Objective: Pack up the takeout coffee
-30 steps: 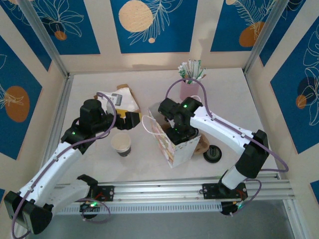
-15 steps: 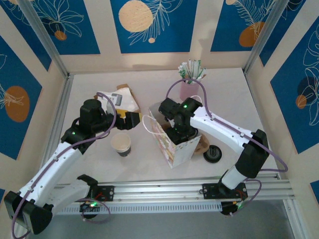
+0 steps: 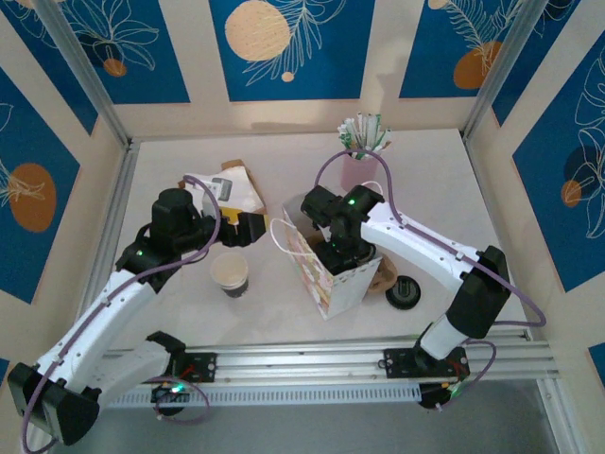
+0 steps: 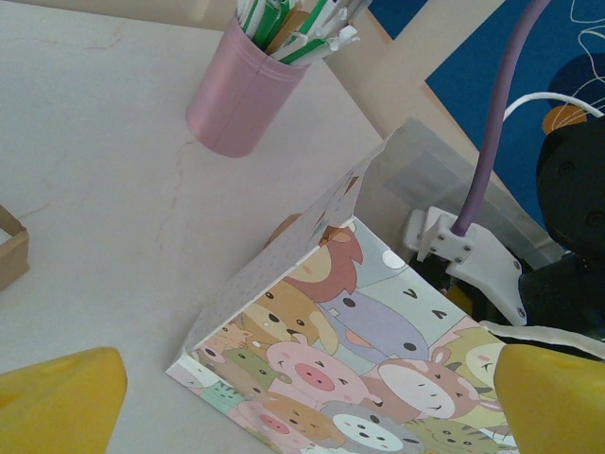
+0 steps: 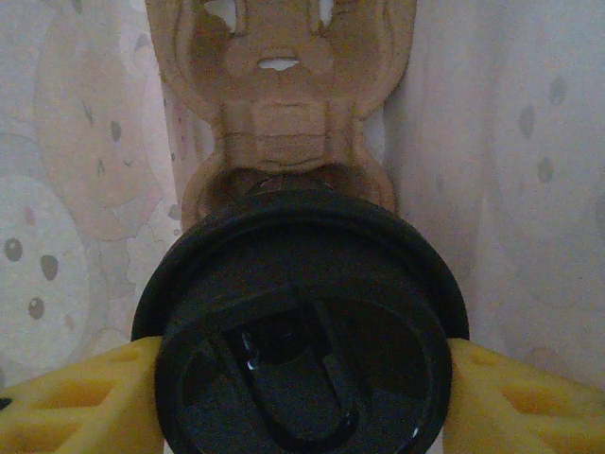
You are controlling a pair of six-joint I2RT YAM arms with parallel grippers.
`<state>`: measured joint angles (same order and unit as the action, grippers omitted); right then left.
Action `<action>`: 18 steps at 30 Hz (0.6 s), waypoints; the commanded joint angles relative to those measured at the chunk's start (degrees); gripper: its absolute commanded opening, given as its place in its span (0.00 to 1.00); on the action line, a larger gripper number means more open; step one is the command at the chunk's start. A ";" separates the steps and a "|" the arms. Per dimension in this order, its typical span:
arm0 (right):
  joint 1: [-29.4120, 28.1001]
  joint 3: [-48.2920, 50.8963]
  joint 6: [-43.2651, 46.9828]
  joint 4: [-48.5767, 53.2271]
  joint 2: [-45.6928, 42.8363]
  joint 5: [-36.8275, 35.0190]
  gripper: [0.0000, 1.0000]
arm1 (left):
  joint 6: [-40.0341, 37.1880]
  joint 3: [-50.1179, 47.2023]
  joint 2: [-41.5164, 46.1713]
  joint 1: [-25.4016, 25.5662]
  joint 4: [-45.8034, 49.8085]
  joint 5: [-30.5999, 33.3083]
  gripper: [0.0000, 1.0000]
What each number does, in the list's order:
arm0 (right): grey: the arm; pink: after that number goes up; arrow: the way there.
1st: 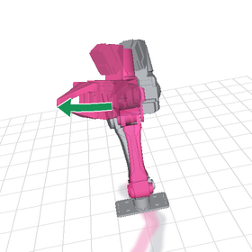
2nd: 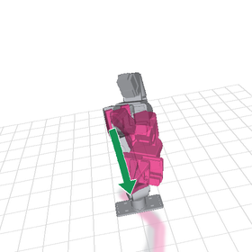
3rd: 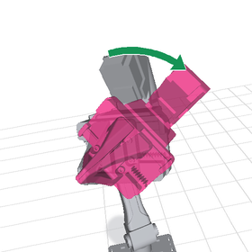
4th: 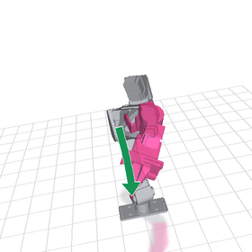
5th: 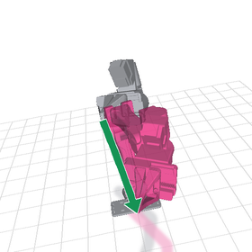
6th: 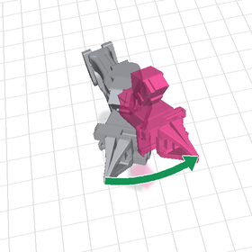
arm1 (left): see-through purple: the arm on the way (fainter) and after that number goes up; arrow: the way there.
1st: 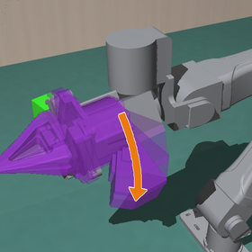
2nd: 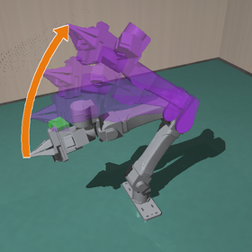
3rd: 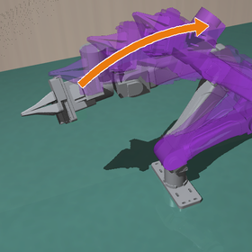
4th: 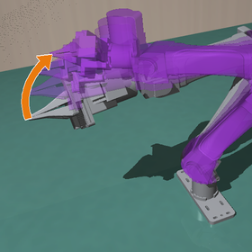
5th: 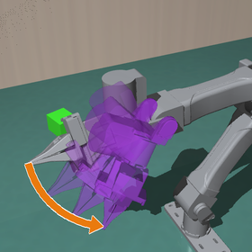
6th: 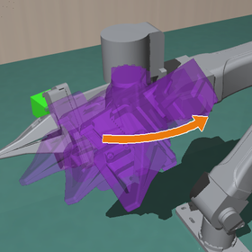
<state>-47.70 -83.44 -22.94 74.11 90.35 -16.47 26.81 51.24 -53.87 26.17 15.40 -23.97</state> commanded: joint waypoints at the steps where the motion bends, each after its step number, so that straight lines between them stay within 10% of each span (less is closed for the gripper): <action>1: 0.27 0.33 0.72 0.43 -0.70 0.67 0.58 | -0.96 0.08 0.30 0.81 -1.71 -0.53 1.00; 18: 0.28 0.13 0.70 0.41 -0.68 0.67 0.58 | -1.19 0.54 -0.01 0.85 -1.51 -0.63 1.00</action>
<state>-47.70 -83.44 -22.74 74.11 90.35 -16.47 26.81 51.24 -53.87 26.17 15.42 -23.97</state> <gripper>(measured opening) 0.633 0.999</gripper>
